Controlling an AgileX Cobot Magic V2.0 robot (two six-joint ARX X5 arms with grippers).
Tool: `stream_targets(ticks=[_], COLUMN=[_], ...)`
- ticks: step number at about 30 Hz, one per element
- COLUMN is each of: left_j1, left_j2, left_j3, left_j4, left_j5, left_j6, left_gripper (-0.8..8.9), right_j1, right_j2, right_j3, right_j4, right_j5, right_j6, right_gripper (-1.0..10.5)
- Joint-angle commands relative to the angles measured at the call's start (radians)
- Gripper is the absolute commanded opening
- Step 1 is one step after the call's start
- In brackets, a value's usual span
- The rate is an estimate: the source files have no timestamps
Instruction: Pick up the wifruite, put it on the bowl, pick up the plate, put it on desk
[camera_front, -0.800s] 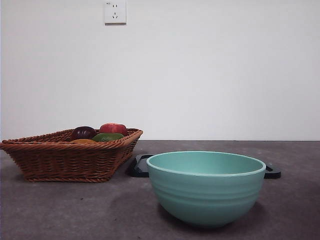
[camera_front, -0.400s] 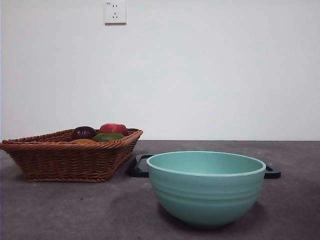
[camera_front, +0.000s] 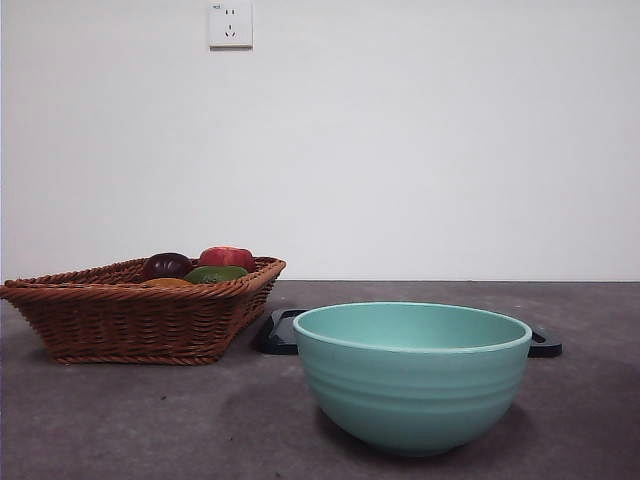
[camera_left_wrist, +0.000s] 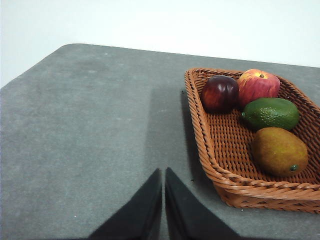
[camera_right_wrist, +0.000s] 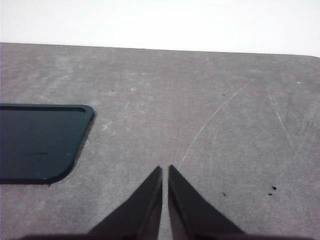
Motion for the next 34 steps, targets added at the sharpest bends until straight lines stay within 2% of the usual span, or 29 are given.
stream_targets(ticks=[1,34], left_j1=[0.0,0.0], left_j2=[-0.002,-0.002], left_j3=[-0.021,-0.021], left_j4=[-0.006,-0.006], left_j5=[-0.003,-0.003], left_j6=[0.004,0.004], left_gripper=[0.09,0.09], right_j1=[0.003,0.003], right_j2=[-0.002,-0.002], right_j3=[-0.005,-0.005], right_j4=[0.01,0.01], right_j5=[0.001,0.001], right_j6=[0.01,0.01], right_gripper=[0.1,0.1])
